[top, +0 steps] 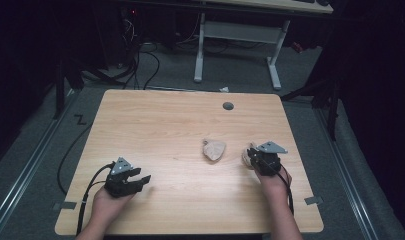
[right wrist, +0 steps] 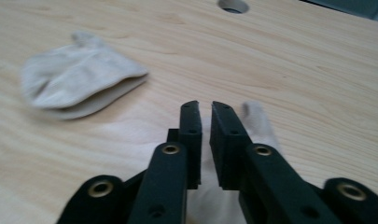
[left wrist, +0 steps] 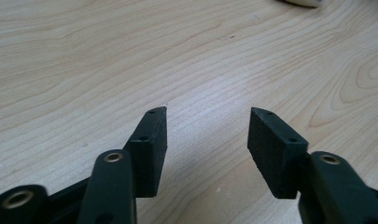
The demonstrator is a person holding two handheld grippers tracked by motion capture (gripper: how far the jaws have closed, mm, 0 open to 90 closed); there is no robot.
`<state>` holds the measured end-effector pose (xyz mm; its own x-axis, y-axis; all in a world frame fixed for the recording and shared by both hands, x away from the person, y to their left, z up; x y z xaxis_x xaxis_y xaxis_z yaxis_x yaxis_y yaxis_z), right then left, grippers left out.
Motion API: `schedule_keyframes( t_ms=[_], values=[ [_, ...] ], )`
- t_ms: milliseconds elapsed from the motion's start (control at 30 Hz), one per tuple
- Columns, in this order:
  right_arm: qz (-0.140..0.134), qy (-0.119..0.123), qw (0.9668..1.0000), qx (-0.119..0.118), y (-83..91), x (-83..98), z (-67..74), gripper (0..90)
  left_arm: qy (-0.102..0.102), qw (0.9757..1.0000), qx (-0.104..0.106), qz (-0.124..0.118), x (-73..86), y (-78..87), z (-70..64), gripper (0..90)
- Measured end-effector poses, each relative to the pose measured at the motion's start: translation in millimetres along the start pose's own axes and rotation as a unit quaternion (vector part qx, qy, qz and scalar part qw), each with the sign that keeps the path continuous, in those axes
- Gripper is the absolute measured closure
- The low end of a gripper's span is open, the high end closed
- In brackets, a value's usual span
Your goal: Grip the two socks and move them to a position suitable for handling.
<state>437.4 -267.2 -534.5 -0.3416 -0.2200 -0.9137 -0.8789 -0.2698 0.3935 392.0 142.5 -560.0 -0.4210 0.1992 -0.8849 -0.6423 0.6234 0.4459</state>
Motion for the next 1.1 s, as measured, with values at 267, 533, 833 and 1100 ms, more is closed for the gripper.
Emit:
schedule_keyframes(
  t_ms=[267,533,833,1100],
  values=[
    [0.018,-0.035,0.9988,0.03,-13.5,7.1,-27.8,90.0,-0.014,0.9997,-0.014,-0.013,-2.5,0.6,-1.5,46.5],
    [0.051,-0.029,0.9973,0.043,-14.4,26.0,-36.1,90.0,-0.028,0.9995,-0.011,-0.01,-1.9,-1.7,-6.5,44.7],
    [0.077,-0.035,0.9953,0.047,-18.7,37.1,-33.8,88.0,-0.034,0.9994,-0.01,-0.004,-1.0,-2.4,-7.9,44.1],
    [0.084,-0.056,0.9939,0.044,-17.7,37.0,-34.0,84.3,-0.038,0.9993,-0.007,-0.001,-0.2,-3.4,-9.8,43.8]
  ],
)
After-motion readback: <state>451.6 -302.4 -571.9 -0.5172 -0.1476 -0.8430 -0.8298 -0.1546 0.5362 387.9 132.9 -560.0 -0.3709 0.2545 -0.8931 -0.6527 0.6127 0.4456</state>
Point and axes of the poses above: each handheld gripper's, and its own axes: y roughly backward along the jaws, x roughly out of its underside, z roughly to its left, the point moved 7 cm from there along -y, roughly forward along the jaws, and after that the axes turned 13 degrees about -z, right-handed, at the moved point
